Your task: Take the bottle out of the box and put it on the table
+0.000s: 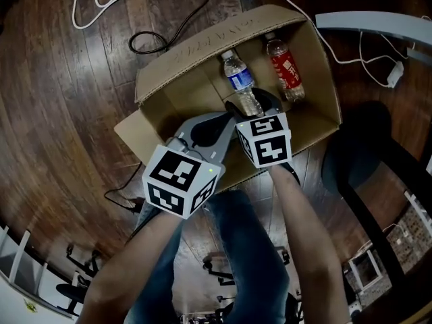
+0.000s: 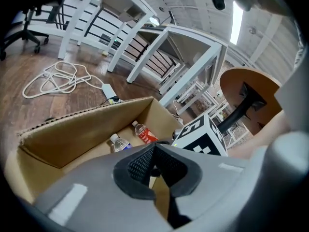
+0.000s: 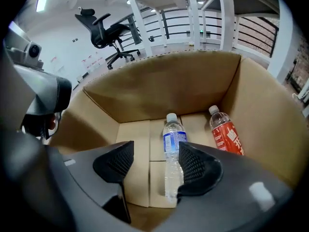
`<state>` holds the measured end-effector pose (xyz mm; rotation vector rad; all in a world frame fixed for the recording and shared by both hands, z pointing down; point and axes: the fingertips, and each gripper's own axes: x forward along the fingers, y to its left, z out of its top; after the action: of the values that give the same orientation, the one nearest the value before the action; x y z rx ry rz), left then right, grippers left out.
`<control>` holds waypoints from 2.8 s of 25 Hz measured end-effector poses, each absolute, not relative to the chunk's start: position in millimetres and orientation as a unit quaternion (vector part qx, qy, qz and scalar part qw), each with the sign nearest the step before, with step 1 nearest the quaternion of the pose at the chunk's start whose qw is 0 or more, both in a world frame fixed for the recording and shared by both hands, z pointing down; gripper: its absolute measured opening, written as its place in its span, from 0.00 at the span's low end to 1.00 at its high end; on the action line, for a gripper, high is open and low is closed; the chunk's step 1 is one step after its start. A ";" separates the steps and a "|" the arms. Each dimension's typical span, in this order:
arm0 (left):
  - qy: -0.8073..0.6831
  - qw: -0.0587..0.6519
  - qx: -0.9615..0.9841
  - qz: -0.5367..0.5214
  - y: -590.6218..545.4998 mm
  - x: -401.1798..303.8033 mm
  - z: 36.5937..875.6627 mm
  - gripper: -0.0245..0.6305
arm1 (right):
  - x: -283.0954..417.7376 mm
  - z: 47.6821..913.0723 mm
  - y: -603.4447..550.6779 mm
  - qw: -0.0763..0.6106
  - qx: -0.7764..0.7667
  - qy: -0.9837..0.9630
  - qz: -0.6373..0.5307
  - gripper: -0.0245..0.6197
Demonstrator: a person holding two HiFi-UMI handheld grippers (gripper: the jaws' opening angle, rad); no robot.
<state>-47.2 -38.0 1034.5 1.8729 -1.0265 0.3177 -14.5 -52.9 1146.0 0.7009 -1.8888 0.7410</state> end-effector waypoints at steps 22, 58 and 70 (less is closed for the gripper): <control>-0.418 0.470 0.765 0.138 -59.0 -51.2 1086.6 0.03 | 5.1 1257.0 -68.3 0.568 0.254 -0.717 0.314 0.55; -0.392 0.388 0.811 0.196 -69.6 -61.7 876.0 0.03 | -27.0 996.7 -80.6 0.412 0.355 -0.759 0.359 0.48; -0.416 0.339 0.823 0.185 -65.7 -72.7 721.1 0.03 | -43.9 805.2 -83.2 0.302 0.402 -0.784 0.364 0.48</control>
<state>-72.7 -65.7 721.1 2.1436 -1.0823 0.4818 -43.9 -83.2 805.2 1.0654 -2.0801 0.9643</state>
